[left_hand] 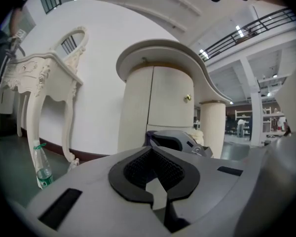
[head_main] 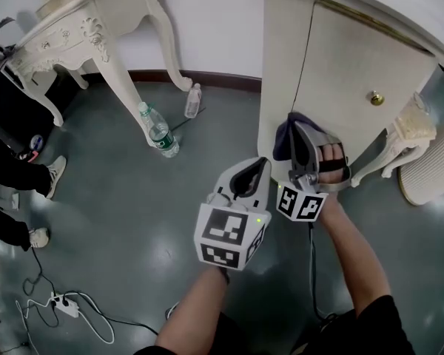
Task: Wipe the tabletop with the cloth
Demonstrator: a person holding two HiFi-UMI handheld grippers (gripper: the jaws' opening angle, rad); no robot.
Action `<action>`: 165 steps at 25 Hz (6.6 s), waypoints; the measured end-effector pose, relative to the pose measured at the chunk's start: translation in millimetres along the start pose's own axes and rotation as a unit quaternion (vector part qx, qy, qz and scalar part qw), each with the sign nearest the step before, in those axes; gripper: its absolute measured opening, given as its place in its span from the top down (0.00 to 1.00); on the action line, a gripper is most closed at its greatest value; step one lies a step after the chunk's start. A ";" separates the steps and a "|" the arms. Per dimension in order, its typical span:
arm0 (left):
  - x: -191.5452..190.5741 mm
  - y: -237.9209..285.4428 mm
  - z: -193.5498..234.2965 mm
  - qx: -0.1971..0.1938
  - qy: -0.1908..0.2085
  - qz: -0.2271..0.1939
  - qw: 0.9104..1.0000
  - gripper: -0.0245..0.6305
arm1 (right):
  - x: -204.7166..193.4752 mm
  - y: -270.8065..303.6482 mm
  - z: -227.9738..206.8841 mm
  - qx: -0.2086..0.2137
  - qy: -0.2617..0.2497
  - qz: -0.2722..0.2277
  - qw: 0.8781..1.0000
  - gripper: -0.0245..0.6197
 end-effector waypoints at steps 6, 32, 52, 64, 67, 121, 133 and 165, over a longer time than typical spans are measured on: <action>-27.3 17.2 0.5 -0.009 0.007 0.016 1.000 0.95 | -0.7 -1.5 31.6 0.013 -0.017 -0.005 1.000 0.92; -168.8 37.2 76.0 0.055 0.028 0.136 0.989 0.95 | 5.3 -0.7 117.3 0.091 -0.158 0.001 0.983 0.92; -238.0 73.7 79.4 -0.003 0.045 0.093 0.995 0.95 | -13.2 -24.2 186.1 0.098 0.085 0.050 0.990 0.92; -268.6 68.9 56.3 -0.036 0.040 0.136 0.989 0.95 | -22.0 -40.9 232.7 0.177 0.025 0.044 0.983 0.92; -272.6 64.9 47.8 -0.048 0.037 0.144 0.988 0.95 | -24.6 -46.0 243.9 0.197 0.000 0.038 0.980 0.92; -113.3 87.0 -49.9 -0.152 0.076 -0.010 0.985 0.95 | -18.5 -3.4 -220.7 -0.117 0.158 -0.034 0.980 0.92; -73.4 103.8 -79.5 -0.154 0.077 -0.044 0.984 0.95 | -39.8 -6.0 -251.6 -0.154 0.193 -0.031 0.969 0.92; -107.1 105.4 -78.3 -0.134 -0.024 -0.029 0.990 0.95 | -87.2 -51.9 -152.6 -0.138 0.127 0.021 0.982 0.93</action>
Point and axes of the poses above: the fingertips, and each gripper's own axes: y forward along the fingers, z to its left, x out of its top, the point moved 10 cm from there along -y, backward along the fingers, and after that the axes turned 4 degrees about -y, right-handed, at the moved point
